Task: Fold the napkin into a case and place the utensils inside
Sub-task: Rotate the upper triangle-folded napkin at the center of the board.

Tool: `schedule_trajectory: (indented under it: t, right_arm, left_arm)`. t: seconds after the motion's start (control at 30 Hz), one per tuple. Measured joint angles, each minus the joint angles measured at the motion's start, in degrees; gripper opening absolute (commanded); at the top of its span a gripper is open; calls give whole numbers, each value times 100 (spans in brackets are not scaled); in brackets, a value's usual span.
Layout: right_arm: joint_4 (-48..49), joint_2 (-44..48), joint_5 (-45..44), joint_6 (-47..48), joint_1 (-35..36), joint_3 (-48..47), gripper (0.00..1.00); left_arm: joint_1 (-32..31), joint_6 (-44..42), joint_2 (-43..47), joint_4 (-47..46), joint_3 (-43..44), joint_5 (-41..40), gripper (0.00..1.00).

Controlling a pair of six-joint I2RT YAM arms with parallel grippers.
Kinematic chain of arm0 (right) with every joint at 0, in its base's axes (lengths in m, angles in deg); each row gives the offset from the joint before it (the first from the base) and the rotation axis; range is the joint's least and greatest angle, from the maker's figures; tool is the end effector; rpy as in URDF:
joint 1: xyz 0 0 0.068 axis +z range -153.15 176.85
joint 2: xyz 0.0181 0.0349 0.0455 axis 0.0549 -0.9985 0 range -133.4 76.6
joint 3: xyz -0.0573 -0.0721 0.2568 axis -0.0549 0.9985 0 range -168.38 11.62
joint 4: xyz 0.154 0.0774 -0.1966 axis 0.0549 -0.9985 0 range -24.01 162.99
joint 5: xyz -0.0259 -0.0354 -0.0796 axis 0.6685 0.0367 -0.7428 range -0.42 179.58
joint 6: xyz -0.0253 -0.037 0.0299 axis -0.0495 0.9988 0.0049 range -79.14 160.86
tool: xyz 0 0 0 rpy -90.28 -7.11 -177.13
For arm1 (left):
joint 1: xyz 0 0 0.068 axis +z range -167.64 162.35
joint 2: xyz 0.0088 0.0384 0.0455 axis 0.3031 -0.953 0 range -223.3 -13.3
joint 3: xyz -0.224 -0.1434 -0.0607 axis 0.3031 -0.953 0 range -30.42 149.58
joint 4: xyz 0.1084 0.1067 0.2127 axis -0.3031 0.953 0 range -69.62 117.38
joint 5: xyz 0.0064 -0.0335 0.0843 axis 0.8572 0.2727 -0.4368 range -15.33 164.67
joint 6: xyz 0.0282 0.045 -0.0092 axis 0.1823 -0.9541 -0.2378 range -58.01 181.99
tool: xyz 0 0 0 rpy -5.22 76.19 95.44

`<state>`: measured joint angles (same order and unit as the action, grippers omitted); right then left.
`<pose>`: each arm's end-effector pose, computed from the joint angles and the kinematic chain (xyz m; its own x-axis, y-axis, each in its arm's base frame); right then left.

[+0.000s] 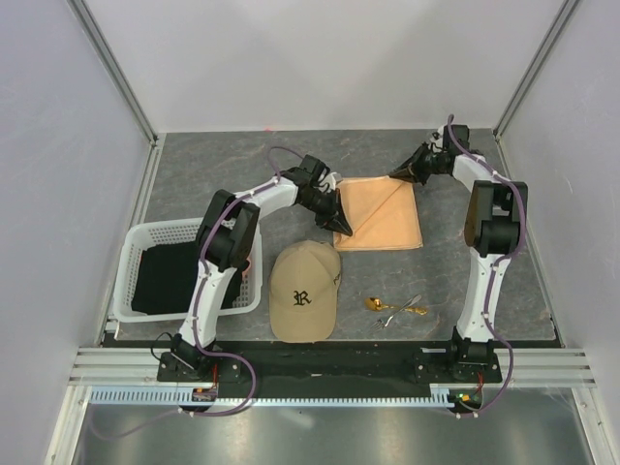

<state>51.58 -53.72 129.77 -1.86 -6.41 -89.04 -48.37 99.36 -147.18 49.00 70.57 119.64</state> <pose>0.4975 -0.0055 0.1671 -0.8157 0.5657 -0.1211 0.2615 0.5472 0.7951 0.4073 -0.2712 0.1338 -0.9957 0.0925 -0.0021 0.0591 0.6190 -0.7831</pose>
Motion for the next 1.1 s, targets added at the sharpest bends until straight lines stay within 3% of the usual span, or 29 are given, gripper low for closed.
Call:
schedule_trajectory:
  t: [0.53, 0.7, 0.87, 1.0, 1.1]
  right_arm:
    - [-17, -1008, -50, 315, -186, -815, 14]
    - [-247, -951, -107, 361, -188, -907, 31]
    - [-988, -466, -393, 605, -188, -892, 50]
    - [-1185, 407, -466, 769, -181, -450, 50]
    - [-1213, 1163, -468, 855, -129, 208, 45]
  left_arm:
    - [59, -577, -385, 584, 396, -343, 8]
    - [76, -568, -282, 688, 396, -332, 15]
    - [149, -549, 195, 704, 396, -313, 26]
    - [251, -546, 376, 656, 444, -282, 29]
    - [339, -546, 341, 629, 472, -291, 29]
